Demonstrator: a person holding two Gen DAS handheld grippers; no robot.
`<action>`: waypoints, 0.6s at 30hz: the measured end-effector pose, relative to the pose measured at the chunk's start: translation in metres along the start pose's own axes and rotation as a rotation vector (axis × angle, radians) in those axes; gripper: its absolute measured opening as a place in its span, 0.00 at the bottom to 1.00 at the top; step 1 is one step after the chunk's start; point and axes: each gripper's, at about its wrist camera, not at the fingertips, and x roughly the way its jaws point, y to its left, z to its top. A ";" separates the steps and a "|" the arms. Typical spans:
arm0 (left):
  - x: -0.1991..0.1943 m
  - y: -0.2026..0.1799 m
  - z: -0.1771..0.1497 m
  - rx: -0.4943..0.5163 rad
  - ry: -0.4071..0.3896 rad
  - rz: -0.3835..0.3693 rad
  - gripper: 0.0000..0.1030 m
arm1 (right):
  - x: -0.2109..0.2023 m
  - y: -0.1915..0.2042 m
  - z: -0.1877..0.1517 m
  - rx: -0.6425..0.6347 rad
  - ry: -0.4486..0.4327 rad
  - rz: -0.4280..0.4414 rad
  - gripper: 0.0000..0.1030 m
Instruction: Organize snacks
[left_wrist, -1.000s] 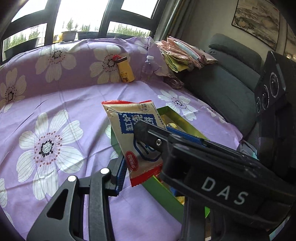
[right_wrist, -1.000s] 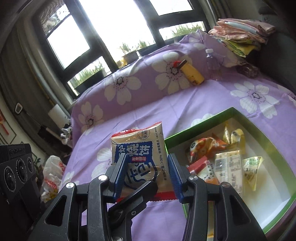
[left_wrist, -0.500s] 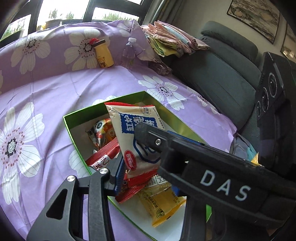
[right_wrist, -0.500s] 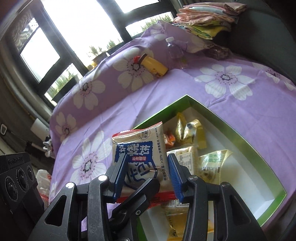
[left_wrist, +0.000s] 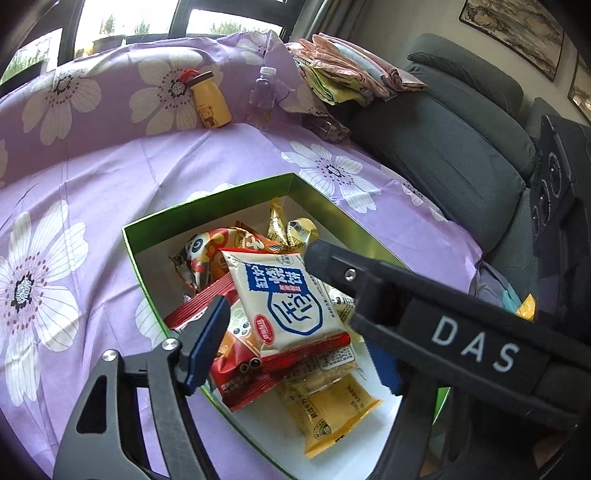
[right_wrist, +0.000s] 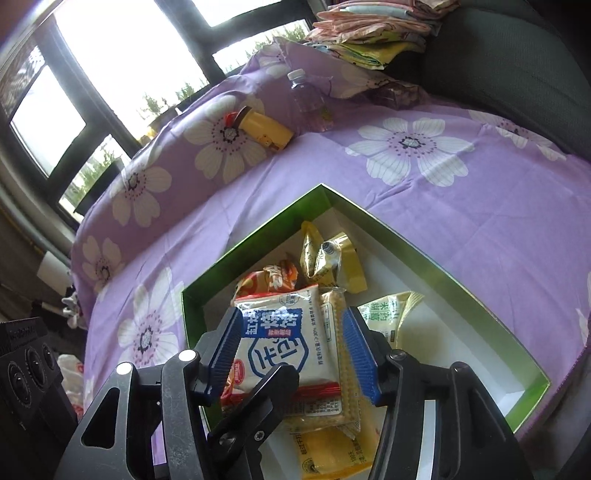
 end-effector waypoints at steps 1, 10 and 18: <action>-0.003 0.001 0.000 0.002 -0.004 0.013 0.79 | -0.003 0.000 0.000 -0.003 -0.007 -0.002 0.58; -0.040 0.001 0.002 0.018 -0.079 0.039 0.99 | -0.039 0.011 0.002 -0.040 -0.121 -0.088 0.79; -0.056 0.006 0.005 -0.017 -0.080 0.070 0.99 | -0.058 0.013 0.002 -0.048 -0.172 -0.130 0.79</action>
